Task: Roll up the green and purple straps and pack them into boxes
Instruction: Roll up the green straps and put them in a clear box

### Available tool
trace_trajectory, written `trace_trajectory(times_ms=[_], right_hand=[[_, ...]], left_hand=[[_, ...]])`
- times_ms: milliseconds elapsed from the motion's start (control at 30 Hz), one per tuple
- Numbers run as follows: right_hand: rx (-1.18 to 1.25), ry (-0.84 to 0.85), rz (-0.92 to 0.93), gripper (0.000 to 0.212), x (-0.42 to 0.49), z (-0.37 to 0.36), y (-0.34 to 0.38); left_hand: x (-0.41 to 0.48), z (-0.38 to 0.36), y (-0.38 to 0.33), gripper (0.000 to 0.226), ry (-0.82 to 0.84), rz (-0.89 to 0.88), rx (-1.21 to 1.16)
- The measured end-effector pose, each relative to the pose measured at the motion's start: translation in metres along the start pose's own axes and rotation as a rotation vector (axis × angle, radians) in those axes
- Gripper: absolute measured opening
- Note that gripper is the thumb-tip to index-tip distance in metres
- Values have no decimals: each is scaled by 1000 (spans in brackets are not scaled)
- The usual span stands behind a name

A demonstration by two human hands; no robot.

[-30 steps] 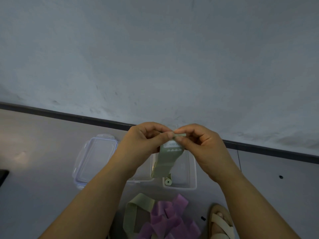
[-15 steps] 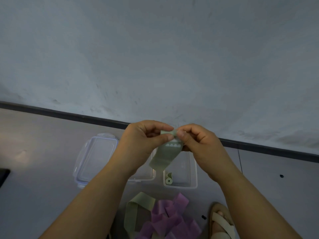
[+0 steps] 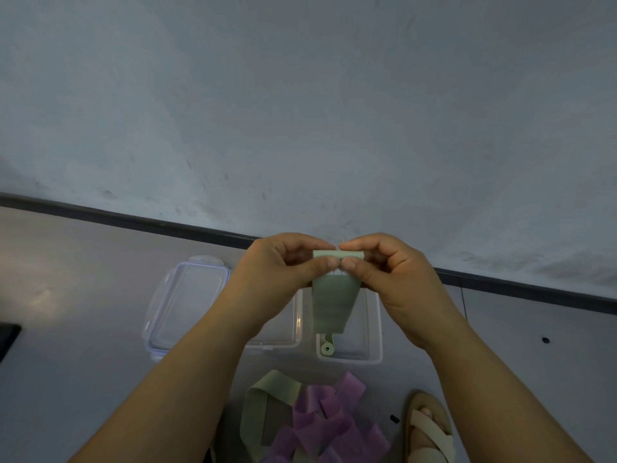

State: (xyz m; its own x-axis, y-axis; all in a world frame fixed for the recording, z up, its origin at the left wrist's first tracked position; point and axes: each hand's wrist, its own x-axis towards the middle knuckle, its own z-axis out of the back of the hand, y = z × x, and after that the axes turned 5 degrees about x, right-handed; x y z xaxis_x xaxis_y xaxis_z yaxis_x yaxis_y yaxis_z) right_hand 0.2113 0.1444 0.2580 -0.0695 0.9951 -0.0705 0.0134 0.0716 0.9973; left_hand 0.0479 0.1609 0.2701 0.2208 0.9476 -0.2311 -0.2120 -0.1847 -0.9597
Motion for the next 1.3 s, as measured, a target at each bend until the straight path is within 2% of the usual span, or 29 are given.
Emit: trace_trajectory(times_ms=[133, 233, 433, 700, 933, 1167, 1300], right_hand=[[-43, 17, 25, 21, 0, 0, -1], [-14, 18, 14, 16, -1, -1, 0], [40, 20, -84, 31, 1, -3, 2], [79, -13, -48, 18, 2, 1, 1], [65, -23, -16, 14, 2, 1, -1], [32, 2, 4, 22, 2, 1, -2], [91, 27, -57, 23, 1, 1, 1]], left_hand=[[0, 0, 2, 13, -16, -33, 6], [1, 0, 2, 18, -21, -63, 1], [1, 0, 3, 22, -29, -75, -1], [1, -4, 2, 31, -3, 18, -101], [0, -1, 1, 12, 9, 38, -43], [2, 1, 4, 16, -11, -3, -45], [2, 2, 5, 19, -18, -25, -61]])
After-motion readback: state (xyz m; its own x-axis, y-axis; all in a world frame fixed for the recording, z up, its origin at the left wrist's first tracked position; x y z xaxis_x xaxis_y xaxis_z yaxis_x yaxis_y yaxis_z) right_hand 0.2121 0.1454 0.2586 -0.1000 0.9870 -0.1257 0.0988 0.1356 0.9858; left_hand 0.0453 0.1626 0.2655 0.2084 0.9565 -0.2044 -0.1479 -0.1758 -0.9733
